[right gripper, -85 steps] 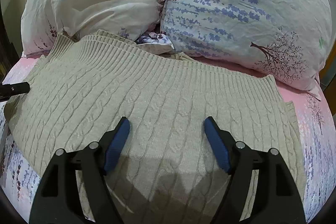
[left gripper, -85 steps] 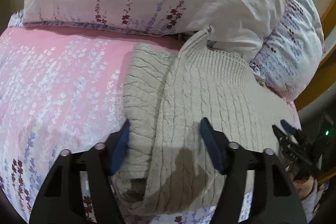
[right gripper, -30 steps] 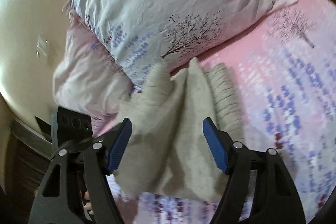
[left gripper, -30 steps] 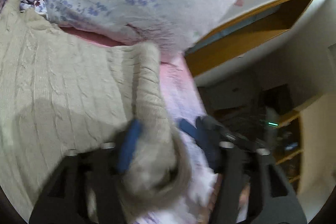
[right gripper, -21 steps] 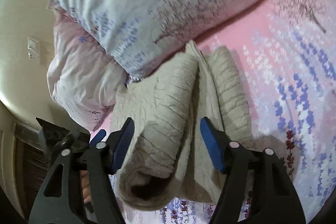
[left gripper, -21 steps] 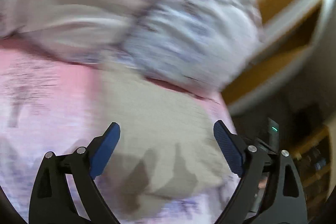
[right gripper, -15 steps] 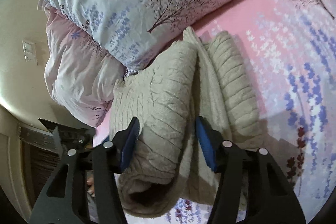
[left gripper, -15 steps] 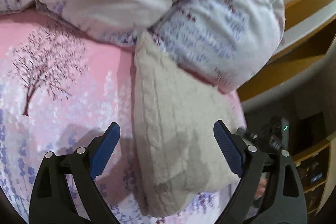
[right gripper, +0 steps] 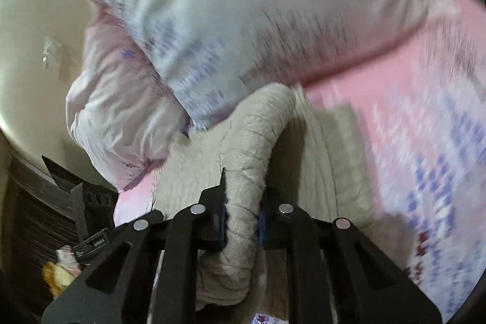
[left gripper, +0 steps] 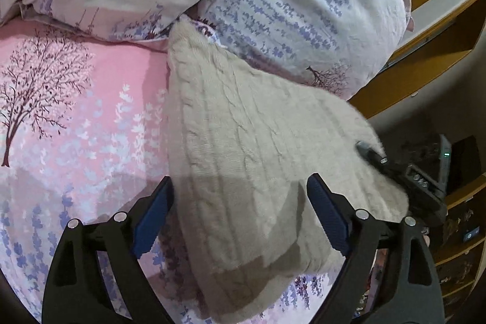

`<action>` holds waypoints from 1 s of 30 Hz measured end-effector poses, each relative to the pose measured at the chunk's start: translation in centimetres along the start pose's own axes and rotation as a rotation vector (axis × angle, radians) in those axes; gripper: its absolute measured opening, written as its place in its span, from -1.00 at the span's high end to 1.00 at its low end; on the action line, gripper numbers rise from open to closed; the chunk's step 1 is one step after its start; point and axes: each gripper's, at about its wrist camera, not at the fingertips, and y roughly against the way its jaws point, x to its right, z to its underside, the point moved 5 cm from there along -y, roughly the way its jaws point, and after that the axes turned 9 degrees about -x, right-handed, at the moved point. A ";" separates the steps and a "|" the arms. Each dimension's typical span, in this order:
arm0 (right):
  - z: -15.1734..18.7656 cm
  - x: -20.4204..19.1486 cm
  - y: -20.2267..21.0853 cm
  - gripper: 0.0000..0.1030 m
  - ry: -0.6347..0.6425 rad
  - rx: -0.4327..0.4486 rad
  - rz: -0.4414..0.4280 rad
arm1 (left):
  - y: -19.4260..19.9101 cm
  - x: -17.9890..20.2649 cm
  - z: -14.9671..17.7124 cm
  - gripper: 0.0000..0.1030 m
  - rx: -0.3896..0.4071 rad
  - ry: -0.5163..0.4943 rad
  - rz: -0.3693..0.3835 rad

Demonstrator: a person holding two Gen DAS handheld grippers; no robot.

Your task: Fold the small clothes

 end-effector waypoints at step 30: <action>7.2 1.8 5.2 0.84 0.004 0.021 0.107 | 0.3 1.2 6.6 0.48 -0.059 -0.056 0.015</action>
